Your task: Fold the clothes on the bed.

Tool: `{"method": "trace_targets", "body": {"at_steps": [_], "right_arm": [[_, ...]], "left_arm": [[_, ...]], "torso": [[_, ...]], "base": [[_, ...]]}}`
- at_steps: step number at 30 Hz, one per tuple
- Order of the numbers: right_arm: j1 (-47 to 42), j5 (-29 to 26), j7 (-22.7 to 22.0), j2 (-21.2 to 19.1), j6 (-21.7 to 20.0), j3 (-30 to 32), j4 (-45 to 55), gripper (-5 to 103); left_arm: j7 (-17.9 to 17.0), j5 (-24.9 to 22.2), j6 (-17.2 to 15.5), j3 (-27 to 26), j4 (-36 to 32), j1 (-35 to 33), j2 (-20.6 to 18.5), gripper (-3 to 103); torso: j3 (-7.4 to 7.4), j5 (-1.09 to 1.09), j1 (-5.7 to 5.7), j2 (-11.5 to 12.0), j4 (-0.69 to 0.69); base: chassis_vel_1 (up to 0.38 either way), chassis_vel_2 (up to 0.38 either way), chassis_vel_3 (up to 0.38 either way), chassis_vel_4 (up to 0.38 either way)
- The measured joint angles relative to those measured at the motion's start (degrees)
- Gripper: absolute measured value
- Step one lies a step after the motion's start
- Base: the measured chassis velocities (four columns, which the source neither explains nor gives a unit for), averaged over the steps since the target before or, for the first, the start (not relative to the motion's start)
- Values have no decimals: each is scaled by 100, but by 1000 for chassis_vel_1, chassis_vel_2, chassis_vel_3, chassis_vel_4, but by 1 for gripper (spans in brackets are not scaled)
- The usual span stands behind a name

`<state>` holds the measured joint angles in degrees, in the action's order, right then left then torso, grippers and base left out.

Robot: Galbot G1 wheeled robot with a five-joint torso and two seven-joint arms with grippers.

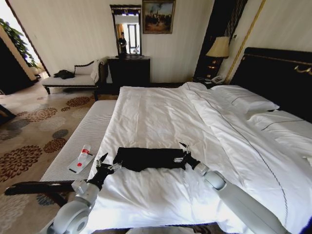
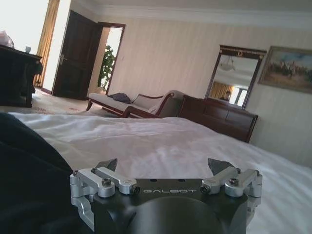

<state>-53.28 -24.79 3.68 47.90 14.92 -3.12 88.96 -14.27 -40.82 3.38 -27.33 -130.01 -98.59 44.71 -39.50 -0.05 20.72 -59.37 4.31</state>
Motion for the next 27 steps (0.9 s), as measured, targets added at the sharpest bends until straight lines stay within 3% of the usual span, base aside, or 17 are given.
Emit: {"method": "trace_targets", "body": {"at_steps": [5, 15, 19, 23, 24, 27], "right_arm": [[269, -260, -6, 219, -145, -342, -368, 100], [-423, 303, -50, 310, -69, -261, -182, 100], [-254, -224, -297, 302, -357, -185, 327, 100], [226, -1227, -644, 495, -980, -604, 788, 100], [226, -1227, -644, 495, -980, -604, 788, 100], [632, -1485, -741, 984, -1185, -1145, 420, 100]], "left_arm": [[-72, -151, -69, -78, -52, 22, -35, 100], [-94, -316, -89, -267, -47, 66, 38, 100], [-221, -431, -159, -310, -213, 63, 17, 100], [-288, -659, -263, -827, -621, -371, -153, 100], [-288, -659, -263, -827, -621, -371, -153, 100], [-363, -1034, -418, -1492, -998, -778, -376, 100]], "torso": [[0, 1, 0, 0, 0], [0, 2, -1, 0, 7], [0, 0, 0, 0, 1], [0, 1, 0, 0, 1], [0, 1, 0, 0, 1], [1, 0, -1, 0, 1]], "base": [[0, 0, 0, 0], [0, 0, 0, 0], [0, 0, 0, 0], [0, 0, 0, 0], [0, 0, 0, 0], [0, 0, 0, 0]]}}
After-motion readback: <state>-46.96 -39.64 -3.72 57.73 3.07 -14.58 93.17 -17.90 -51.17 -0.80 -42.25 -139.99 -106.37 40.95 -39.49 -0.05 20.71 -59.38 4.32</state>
